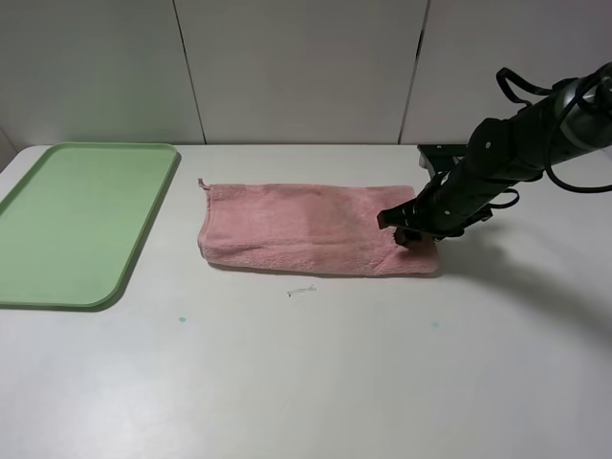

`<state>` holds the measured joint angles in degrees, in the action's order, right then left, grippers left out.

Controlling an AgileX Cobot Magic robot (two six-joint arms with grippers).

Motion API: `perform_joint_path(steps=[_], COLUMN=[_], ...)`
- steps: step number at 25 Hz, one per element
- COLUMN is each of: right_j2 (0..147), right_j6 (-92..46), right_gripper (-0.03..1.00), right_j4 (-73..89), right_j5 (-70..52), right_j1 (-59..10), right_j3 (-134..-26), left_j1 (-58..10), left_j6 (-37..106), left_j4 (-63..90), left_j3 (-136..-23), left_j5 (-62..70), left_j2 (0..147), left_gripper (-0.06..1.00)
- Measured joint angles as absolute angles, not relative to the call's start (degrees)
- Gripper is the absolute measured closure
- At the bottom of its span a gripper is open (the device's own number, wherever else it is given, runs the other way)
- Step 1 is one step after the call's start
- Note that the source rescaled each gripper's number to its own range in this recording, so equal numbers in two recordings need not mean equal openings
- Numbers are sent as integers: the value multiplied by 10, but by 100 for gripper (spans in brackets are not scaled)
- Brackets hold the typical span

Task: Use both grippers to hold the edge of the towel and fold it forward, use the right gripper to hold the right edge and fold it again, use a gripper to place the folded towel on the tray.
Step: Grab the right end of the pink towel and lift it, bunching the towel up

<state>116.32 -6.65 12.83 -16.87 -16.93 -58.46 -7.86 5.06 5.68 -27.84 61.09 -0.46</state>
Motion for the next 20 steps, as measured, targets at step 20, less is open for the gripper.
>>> perform_joint_path(steps=[20], right_j2=[1159], right_j6=[-65], right_gripper=[94], right_j4=[130], right_j5=[-186], right_j1=[-171], right_j3=[-586], left_j1=[-79], left_j6=[51], left_j4=[56], left_j3=[-278], left_j5=[610], left_j2=[-5], left_gripper=[-4])
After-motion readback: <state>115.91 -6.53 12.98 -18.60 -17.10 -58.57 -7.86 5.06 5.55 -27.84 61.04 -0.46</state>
